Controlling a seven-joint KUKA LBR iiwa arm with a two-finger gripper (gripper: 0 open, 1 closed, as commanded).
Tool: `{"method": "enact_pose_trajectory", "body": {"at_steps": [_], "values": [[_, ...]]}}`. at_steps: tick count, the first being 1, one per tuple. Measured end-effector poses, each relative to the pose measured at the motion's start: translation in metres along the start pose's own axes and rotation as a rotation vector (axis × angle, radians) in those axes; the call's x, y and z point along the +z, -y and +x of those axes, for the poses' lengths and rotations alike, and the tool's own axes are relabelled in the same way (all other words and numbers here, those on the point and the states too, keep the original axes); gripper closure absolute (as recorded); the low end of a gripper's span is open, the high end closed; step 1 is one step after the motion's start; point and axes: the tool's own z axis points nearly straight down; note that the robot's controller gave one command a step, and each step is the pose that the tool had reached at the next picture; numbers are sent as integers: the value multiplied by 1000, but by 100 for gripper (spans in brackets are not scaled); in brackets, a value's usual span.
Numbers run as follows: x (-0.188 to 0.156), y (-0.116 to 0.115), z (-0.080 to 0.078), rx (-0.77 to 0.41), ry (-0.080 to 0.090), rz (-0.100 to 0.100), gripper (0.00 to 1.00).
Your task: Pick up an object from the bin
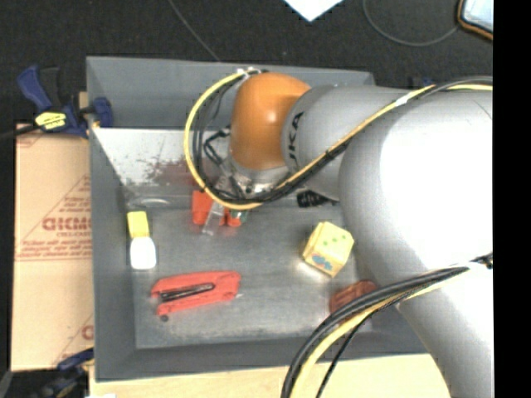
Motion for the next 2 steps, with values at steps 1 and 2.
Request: {"method": "enact_pose_trajectory", "body": {"at_steps": [1, 2], "values": [[0, 0, 0, 0, 0, 0, 100], [-33, 2, 2, 0, -8, 5, 100]]}}
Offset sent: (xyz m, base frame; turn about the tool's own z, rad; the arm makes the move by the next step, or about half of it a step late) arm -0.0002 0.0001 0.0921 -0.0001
